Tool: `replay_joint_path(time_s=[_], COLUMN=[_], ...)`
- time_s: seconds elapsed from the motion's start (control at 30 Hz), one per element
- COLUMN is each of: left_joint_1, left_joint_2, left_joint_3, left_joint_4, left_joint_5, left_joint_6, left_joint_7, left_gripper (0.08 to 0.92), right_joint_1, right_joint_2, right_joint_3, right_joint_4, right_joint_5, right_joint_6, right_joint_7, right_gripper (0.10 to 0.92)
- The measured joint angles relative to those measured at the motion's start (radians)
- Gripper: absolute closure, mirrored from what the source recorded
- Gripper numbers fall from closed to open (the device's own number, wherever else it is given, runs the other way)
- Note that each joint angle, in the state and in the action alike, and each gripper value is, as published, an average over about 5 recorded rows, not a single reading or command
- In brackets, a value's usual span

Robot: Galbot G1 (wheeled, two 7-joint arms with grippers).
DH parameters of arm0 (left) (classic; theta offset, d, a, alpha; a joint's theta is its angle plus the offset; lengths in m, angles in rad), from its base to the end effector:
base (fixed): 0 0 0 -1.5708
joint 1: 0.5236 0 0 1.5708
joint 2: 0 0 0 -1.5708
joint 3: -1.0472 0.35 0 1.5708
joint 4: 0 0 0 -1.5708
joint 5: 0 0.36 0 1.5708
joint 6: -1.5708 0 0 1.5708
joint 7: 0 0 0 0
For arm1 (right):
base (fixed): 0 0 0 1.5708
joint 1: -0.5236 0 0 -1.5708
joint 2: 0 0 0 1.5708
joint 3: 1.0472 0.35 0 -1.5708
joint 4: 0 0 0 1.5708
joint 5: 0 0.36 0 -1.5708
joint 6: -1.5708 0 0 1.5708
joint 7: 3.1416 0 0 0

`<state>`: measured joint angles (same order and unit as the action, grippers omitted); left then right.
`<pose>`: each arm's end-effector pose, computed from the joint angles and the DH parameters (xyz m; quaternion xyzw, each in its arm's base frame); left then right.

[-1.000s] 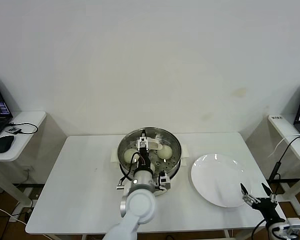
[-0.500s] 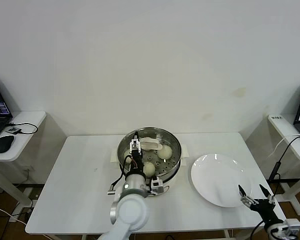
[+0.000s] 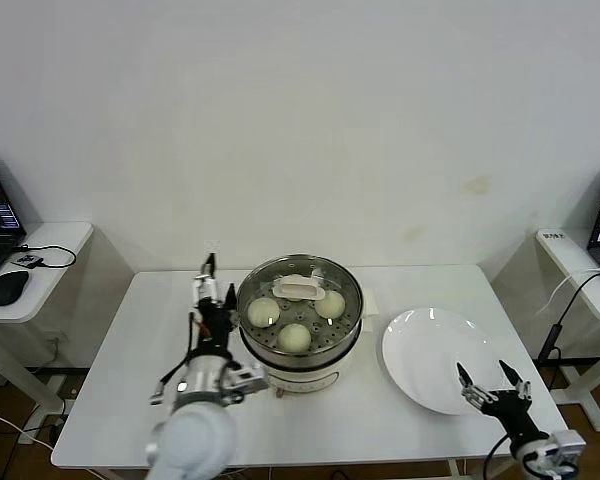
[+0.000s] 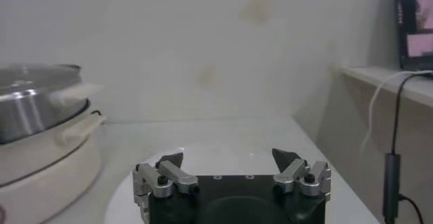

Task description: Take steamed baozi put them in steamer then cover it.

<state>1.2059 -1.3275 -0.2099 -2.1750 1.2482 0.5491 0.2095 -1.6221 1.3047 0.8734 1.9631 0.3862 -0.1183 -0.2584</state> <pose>0.2525 -0.0537 -0.2057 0.0444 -0.8025 -0.5949 0.0043 0.1672 -0.1658 -0.3167 0.0252 -0.9941 -0.0144 0.1048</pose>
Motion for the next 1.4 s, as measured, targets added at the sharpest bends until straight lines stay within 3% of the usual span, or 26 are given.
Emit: replay_joint_path(time_s=[0.3,0.63,1.4], left_joint_1=[0.159,0.351,0.472], left_joint_2=[0.029,0.032,-0.002], left_joint_3=[-0.231,-0.334,-0.392], left_joint_4=[0.009,0.090,0.117], left_joint_5=[-0.541,-1.037,-1.245], left_joint_6=[-0.226,-0.415,-0.509], left_joint_7=[-0.191,-0.270,-0.302], left_gripper=[0.177,0.177,0.177], right_joint_1=[-0.019,-0.052,-0.070], right_joint_2=[-0.032,-0.008,0.014], right_joint_3=[-0.059,-0.096,-0.127], right_joint_4=[0.032,0.048,0.093], right_joint_5=[0.008,-0.016,-0.090], right_joint_6=[0.012,0.042,0.006], right_joint_7=[0.063,0.102,0.132], right_gripper=[0.203,0.203,0.203])
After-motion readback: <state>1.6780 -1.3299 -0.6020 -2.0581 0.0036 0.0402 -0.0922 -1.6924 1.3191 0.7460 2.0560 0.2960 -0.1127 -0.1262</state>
